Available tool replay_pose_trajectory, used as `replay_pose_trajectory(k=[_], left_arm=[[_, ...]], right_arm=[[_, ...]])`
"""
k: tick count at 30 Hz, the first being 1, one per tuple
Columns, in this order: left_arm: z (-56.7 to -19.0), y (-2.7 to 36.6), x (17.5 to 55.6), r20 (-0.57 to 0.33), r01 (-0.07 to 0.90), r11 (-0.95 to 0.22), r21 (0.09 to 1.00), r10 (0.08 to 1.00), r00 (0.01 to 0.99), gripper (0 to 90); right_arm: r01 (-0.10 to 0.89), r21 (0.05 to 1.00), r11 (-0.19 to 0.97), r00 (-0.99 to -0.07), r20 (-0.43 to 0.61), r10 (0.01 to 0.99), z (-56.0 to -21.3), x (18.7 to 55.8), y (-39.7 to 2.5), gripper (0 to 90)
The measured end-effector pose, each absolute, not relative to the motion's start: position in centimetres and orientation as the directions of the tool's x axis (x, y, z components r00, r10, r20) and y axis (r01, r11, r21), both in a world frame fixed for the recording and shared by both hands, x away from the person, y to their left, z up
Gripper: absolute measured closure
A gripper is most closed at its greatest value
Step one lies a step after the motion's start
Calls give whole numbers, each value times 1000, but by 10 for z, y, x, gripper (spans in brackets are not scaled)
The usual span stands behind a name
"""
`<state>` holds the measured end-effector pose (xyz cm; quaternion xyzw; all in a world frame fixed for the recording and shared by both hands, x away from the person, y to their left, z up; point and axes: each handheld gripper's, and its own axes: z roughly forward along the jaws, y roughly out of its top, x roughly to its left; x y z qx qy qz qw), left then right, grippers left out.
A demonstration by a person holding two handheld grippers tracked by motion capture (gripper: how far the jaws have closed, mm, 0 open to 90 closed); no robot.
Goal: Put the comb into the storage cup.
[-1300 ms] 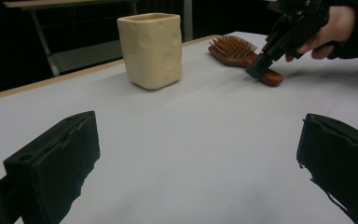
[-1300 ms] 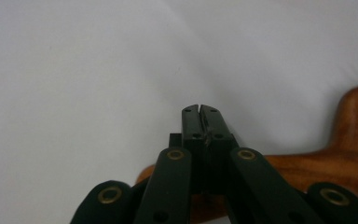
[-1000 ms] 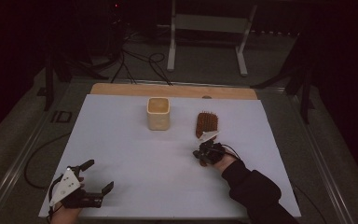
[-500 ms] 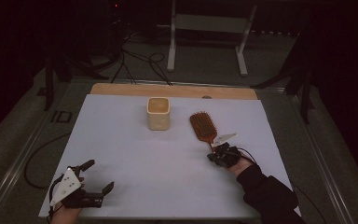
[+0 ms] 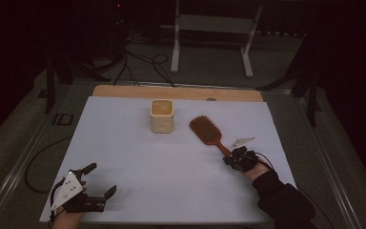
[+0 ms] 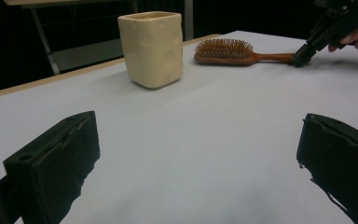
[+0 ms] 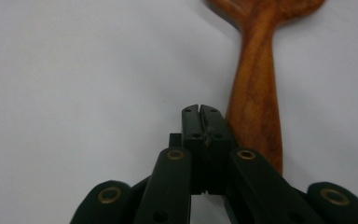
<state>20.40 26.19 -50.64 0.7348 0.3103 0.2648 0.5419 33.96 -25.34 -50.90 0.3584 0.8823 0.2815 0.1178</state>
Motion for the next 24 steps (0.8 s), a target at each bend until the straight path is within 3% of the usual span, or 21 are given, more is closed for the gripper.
replay_pose_trajectory(k=[10, 24], left_arm=[[-506, 262, 204, 55, 168, -221, 961, 744, 666, 0], [-505, 262, 203, 55, 161, -215, 963, 745, 665, 0]], right_arm=[[574, 598, 559, -689, -15, 724, -503, 341, -269, 900], [531, 642, 553, -690, -51, 722, -461, 342, -278, 887]])
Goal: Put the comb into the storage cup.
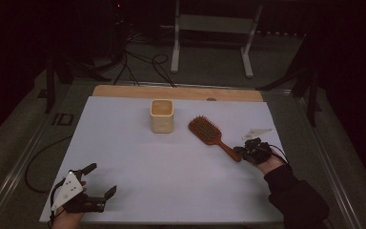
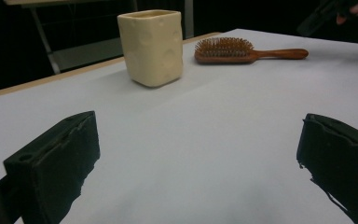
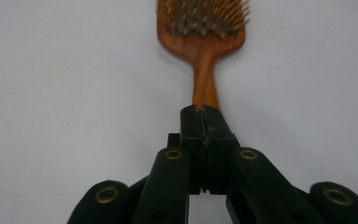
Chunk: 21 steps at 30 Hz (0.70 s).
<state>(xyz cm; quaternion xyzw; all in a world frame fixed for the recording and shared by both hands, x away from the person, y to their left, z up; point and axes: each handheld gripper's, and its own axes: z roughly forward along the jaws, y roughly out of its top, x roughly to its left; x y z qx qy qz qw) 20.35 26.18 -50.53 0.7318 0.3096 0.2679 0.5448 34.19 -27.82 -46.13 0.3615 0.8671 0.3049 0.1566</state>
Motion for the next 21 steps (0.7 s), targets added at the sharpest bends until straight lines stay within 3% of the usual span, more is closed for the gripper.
replay_pose_trajectory(k=[6, 11, 21], left_arm=[[-505, 262, 203, 53, 162, -213, 964, 745, 665, 0], [-505, 262, 203, 54, 162, -215, 963, 746, 664, 0], [-505, 262, 204, 53, 162, -213, 963, 746, 664, 0]], right_arm=[[501, 661, 559, -688, -87, 720, -438, 344, -279, 851], [485, 652, 583, -704, -105, 702, -426, 350, -273, 739], [501, 613, 611, -728, -83, 680, -425, 364, -264, 336]])
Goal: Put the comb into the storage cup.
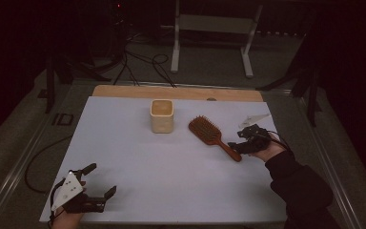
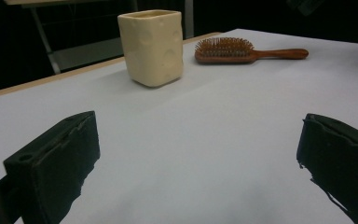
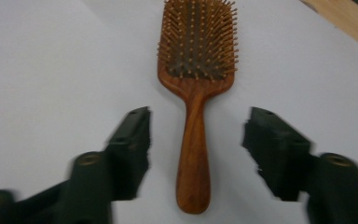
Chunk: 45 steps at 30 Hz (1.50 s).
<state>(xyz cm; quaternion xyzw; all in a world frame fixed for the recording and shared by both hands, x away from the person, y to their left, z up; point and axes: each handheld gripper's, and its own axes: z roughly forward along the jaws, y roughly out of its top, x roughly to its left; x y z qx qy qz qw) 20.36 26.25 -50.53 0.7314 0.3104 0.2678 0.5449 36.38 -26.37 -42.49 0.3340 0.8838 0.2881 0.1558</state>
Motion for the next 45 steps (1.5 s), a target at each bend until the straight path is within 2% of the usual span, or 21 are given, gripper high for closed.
replay_pose_trajectory(k=[5, 14, 21, 33, 45], left_arm=[[-506, 262, 204, 54, 163, -215, 963, 746, 664, 0], [-506, 262, 203, 56, 168, -222, 960, 744, 665, 0], [-506, 263, 203, 55, 162, -216, 963, 745, 664, 0], [-506, 263, 203, 51, 165, -214, 963, 745, 665, 0], [-506, 263, 203, 47, 165, -208, 964, 745, 665, 0]], right_arm=[[517, 589, 621, -755, -28, 655, -428, 372, -258, 133], [515, 544, 663, -774, -36, 632, -437, 387, -241, 117], [508, 498, 703, -800, -29, 600, -447, 400, -229, 136], [578, 421, 700, -751, -61, 657, -465, 417, -223, 156], [597, 344, 724, -755, -62, 653, -479, 425, -217, 328]])
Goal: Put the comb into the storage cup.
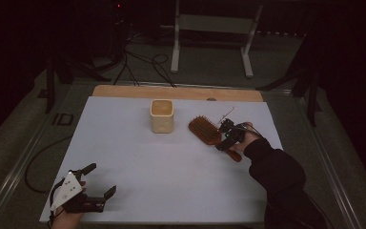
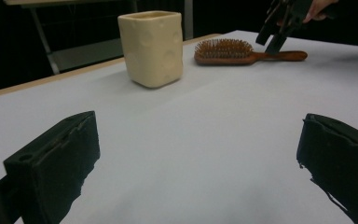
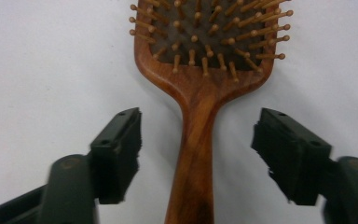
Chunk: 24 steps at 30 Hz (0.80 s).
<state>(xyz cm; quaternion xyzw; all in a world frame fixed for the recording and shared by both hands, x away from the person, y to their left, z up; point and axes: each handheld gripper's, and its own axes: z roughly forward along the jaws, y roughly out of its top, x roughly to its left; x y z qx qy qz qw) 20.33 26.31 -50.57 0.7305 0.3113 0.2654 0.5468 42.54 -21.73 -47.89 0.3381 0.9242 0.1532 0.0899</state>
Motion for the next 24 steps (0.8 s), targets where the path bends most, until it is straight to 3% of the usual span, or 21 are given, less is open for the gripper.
replay_pose_trajectory(k=[12, 24], left_arm=[[-507, 264, 203, 51, 168, -216, 962, 745, 665, 0], [-506, 264, 203, 45, 171, -210, 963, 745, 666, 0]], right_arm=[[624, 250, 741, -755, -52, 653, -490, 436, -207, 482], [656, 173, 735, -740, -45, 671, -492, 442, -203, 697]])
